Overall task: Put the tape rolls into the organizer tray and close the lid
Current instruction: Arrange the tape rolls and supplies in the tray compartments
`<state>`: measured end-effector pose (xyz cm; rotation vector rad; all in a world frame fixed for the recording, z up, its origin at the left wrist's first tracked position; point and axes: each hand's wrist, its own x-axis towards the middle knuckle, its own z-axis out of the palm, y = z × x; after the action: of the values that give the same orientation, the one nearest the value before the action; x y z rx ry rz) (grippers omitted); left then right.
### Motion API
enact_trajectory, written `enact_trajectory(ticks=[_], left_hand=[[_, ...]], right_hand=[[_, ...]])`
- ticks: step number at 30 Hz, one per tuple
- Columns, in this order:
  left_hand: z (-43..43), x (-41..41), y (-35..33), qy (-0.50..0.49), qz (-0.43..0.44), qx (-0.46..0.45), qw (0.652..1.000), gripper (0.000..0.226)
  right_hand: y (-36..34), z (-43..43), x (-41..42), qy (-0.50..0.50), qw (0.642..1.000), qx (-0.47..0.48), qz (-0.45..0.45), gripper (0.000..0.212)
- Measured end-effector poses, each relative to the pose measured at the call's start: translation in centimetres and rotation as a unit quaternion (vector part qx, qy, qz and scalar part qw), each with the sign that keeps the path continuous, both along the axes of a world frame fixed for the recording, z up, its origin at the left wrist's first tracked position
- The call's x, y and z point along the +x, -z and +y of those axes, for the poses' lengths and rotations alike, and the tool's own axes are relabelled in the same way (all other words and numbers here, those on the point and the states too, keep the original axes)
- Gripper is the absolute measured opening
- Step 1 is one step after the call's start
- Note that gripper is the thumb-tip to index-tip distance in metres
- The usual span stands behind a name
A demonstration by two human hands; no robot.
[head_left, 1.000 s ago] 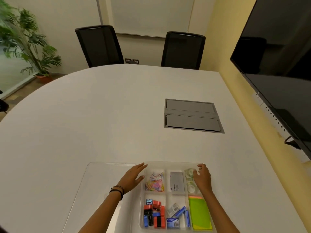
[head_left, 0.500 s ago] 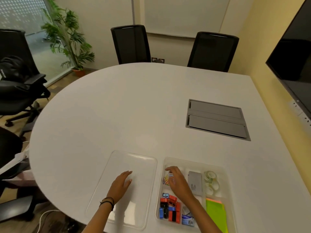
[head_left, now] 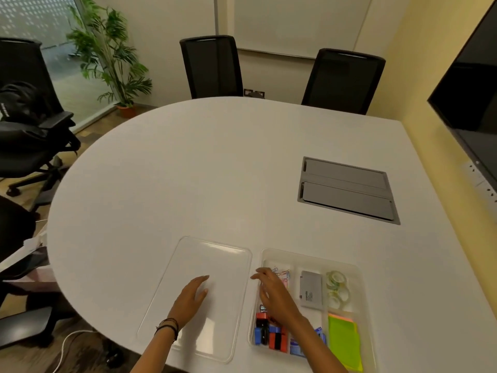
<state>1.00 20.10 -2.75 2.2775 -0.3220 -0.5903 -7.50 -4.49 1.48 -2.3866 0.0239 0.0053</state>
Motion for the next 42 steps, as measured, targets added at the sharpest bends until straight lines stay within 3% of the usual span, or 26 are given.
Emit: enact_trajectory(ticks=[5, 12, 17, 23, 28, 37, 42], left_hand=[[-4.6, -0.5, -0.7, 0.074, 0.043, -0.042, 0.995, 0.045], [-9.5, -1.4, -1.2, 0.144, 0.082, -0.019, 0.986, 0.057], [-11.1, -1.4, -1.6, 0.176, 0.055, 0.045, 0.982, 0.062], [-12.0, -1.7, -1.7, 0.156, 0.029, 0.098, 0.982, 0.053], [-12.6, -1.8, -1.6, 0.137, 0.012, 0.118, 0.983, 0.043], [-13.7, -1.7, -2.3, 0.12, -0.003, 0.139, 0.983, 0.034], [-14.0, -1.7, -2.4, 0.106, -0.023, 0.14, 0.984, 0.032]], right_hand=[[0.0, -4.2, -2.0, 0.131, 0.991, 0.002, -0.033, 0.039], [0.8, -10.4, -5.4, 0.283, 0.958, -0.004, -0.033, 0.039], [1.9, -13.7, -6.9, 0.348, 0.936, 0.004, 0.055, 0.043], [1.6, -15.6, -7.0, 0.272, 0.944, 0.001, 0.187, 0.059], [1.2, -16.3, -7.0, 0.261, 0.947, 0.008, 0.189, 0.056], [2.2, -16.4, -7.5, 0.261, 0.936, -0.063, 0.228, 0.048], [2.3, -16.4, -7.4, 0.241, 0.945, -0.039, 0.219, 0.05]])
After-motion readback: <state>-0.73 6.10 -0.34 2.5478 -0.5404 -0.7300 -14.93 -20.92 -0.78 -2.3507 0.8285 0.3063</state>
